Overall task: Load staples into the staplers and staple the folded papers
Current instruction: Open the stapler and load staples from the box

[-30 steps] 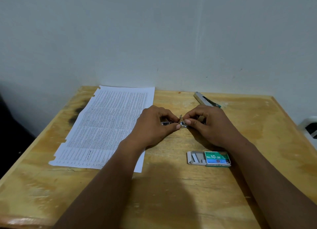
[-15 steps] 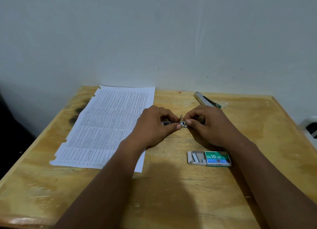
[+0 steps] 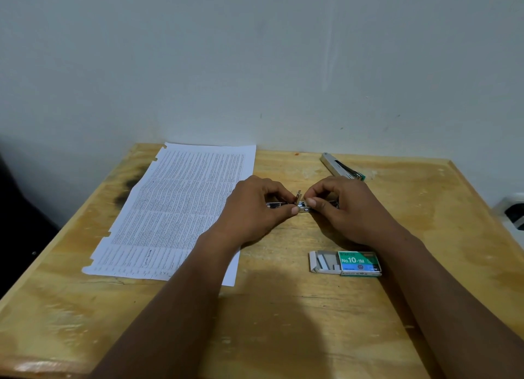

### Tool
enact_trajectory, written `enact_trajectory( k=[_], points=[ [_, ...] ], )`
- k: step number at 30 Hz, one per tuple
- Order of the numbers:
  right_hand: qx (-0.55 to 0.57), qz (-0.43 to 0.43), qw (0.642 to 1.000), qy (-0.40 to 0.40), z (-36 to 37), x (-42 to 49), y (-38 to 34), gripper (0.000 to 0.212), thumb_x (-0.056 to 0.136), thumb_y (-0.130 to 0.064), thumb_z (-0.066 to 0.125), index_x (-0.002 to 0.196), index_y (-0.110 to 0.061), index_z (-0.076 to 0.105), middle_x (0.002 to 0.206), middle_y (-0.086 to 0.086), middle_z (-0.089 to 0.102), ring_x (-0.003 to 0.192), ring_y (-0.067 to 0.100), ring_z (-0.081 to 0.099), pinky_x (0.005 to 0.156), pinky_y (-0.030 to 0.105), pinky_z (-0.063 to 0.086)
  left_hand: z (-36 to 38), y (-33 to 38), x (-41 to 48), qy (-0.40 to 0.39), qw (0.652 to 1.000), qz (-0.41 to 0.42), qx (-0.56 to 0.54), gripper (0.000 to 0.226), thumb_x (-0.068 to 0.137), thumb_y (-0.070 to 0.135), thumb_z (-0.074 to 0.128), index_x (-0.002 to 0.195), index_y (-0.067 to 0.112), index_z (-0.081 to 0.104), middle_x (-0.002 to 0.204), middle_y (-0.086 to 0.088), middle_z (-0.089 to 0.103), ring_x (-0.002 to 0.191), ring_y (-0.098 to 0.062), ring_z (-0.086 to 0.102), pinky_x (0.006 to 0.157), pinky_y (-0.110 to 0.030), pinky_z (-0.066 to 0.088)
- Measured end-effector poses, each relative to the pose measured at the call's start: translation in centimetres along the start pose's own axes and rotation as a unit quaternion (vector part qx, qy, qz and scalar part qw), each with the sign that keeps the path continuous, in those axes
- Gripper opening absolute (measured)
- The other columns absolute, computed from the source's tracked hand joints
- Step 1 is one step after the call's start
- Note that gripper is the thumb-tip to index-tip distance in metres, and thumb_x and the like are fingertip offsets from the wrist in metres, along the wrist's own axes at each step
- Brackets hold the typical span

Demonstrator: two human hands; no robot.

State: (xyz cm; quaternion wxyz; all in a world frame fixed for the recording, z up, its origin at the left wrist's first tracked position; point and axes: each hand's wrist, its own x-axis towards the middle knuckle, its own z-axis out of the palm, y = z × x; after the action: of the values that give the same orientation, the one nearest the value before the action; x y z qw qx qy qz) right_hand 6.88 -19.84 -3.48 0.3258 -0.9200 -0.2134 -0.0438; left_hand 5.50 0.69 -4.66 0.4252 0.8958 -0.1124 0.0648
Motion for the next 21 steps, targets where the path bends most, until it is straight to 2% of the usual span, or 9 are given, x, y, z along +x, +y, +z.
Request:
enact_trajectory(
  k=[9,14,21],
  points=[
    [0.017,0.017,1.0,-0.001,0.11,0.02,-0.14,0.012,0.093,-0.023,0.063,0.101,-0.024,0.072,0.094,-0.012,0.068,0.091,0.005,0.06,0.073,0.016,0.042,0.04,-0.15,0.09,0.001,1.0,0.003,0.001,0.016,0.078,0.038,0.085,0.092,0.031,0.081,0.089,0.016,0.075,0.089,0.001,0.067,0.084,-0.04,0.06],
    [0.008,0.012,1.0,-0.005,0.12,-0.02,-0.29,0.013,0.092,-0.023,0.065,0.102,-0.023,0.073,0.096,-0.009,0.071,0.092,0.008,0.061,0.078,0.023,0.047,0.12,-0.27,0.14,0.003,1.0,0.004,0.0,0.017,0.078,0.039,0.086,0.092,0.031,0.081,0.089,0.016,0.075,0.089,0.0,0.068,0.082,-0.042,0.06],
    [-0.007,-0.005,1.0,-0.003,-0.03,-0.03,-0.31,0.014,0.089,-0.024,0.068,0.102,-0.025,0.075,0.094,-0.014,0.068,0.09,0.006,0.061,0.079,0.024,0.05,0.09,-0.27,0.18,0.001,1.0,0.002,0.0,0.018,0.078,0.038,0.086,0.093,0.029,0.081,0.09,0.015,0.076,0.088,0.0,0.068,0.083,-0.041,0.061]
  ],
)
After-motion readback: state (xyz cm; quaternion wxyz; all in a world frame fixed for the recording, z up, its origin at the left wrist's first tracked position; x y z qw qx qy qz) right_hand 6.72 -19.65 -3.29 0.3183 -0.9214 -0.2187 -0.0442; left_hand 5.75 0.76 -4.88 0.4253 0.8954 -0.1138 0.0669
